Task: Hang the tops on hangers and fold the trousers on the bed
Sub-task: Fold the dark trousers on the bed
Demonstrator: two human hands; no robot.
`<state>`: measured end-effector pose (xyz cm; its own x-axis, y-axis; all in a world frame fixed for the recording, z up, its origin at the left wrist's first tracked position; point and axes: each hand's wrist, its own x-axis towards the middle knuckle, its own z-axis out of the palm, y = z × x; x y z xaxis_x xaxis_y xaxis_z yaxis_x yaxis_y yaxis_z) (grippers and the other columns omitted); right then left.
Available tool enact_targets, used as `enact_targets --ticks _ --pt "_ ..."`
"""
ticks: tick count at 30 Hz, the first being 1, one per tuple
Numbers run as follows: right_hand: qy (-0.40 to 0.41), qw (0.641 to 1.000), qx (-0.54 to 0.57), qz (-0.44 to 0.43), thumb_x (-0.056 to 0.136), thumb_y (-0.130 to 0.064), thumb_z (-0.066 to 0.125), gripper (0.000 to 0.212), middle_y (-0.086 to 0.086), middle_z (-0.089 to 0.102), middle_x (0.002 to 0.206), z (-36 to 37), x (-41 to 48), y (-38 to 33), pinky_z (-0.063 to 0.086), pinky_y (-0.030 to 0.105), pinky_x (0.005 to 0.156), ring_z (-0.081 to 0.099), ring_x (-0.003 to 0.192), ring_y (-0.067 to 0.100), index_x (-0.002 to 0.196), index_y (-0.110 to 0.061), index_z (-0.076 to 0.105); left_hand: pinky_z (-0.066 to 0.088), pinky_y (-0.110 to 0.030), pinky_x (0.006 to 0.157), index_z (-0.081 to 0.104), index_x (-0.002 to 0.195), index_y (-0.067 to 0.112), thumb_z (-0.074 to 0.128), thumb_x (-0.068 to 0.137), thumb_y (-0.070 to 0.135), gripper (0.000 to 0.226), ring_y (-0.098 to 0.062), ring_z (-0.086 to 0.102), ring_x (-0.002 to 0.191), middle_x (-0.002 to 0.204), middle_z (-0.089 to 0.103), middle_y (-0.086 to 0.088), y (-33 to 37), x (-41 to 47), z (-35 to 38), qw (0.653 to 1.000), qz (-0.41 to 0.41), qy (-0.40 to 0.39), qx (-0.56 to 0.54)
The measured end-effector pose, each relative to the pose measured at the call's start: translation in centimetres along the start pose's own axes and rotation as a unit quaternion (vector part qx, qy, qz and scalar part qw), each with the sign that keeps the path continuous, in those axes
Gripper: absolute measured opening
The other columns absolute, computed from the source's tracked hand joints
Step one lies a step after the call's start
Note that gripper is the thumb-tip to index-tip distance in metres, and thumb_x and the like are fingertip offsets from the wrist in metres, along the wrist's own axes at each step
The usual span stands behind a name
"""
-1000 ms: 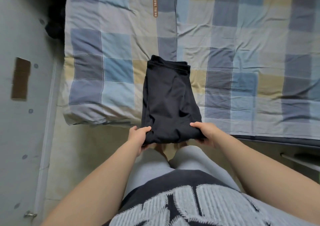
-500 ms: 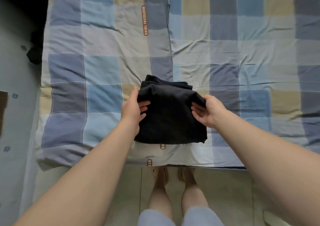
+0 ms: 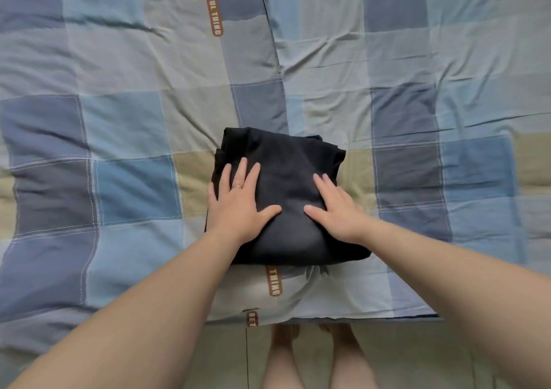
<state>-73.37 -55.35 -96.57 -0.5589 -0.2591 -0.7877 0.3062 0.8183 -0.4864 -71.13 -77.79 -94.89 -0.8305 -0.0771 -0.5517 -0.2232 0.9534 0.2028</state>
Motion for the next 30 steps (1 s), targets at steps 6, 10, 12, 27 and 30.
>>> enact_targets --ticks 6,10,12,27,30 --pt "-0.031 0.987 0.157 0.035 0.101 -0.047 0.052 0.081 -0.008 0.002 0.169 0.6 -2.5 2.5 0.011 0.035 0.125 0.010 0.153 0.010 0.160 -0.034 -0.002 0.029 -0.058 0.113 -0.014 0.153 0.045 0.075 0.064 0.076 0.129 -0.037 0.024 0.149 0.169 -0.004 -0.003 1.1 -1.2 0.5 0.953 -0.247 0.042 -0.170" --pt "-0.072 0.958 0.267 0.073 0.102 -0.039 0.054 0.081 -0.012 0.024 0.162 -0.1 -3.8 2.2 0.025 0.018 0.104 0.032 0.128 -0.002 0.161 -0.032 -0.001 0.044 -0.054 0.103 -0.007 0.153 0.041 0.080 0.054 0.077 0.136 -0.039 0.049 0.131 0.154 0.034 -0.012 1.0 -1.1 -0.3 0.931 -0.303 0.003 -0.205" --pt "-0.073 0.954 0.281 0.076 0.102 -0.037 0.055 0.081 -0.012 0.027 0.161 -0.4 -4.0 2.0 0.026 0.018 0.103 0.034 0.127 -0.001 0.161 -0.031 0.001 0.045 -0.050 0.100 0.008 0.152 0.030 0.084 0.052 0.073 0.132 -0.037 0.052 0.128 0.148 0.043 -0.011 0.6 -0.4 -0.9 0.922 -0.312 -0.012 -0.230" --pt "-0.050 0.902 0.371 0.214 0.070 -0.072 0.075 0.104 -0.003 0.055 0.141 -0.5 -8.4 2.4 0.055 0.040 0.083 0.065 0.111 0.025 0.156 -0.035 0.028 0.059 -0.034 0.081 0.067 0.124 0.015 0.086 0.060 0.063 0.082 -0.024 0.075 0.097 0.109 0.077 -0.005 -2.5 -3.7 -3.9 0.735 -0.312 -0.375 -0.472" --pt "-0.133 0.817 0.487 0.280 0.050 -0.069 0.087 0.103 0.012 0.070 0.125 -0.1 -11.3 1.8 0.056 0.042 0.092 0.071 0.107 0.033 0.133 -0.012 0.065 0.061 -0.032 0.066 0.070 0.120 0.012 0.087 0.059 0.062 0.080 -0.026 0.076 0.095 0.110 0.076 -0.010 -3.4 -7.2 -4.7 0.693 -0.308 -0.417 -0.501"
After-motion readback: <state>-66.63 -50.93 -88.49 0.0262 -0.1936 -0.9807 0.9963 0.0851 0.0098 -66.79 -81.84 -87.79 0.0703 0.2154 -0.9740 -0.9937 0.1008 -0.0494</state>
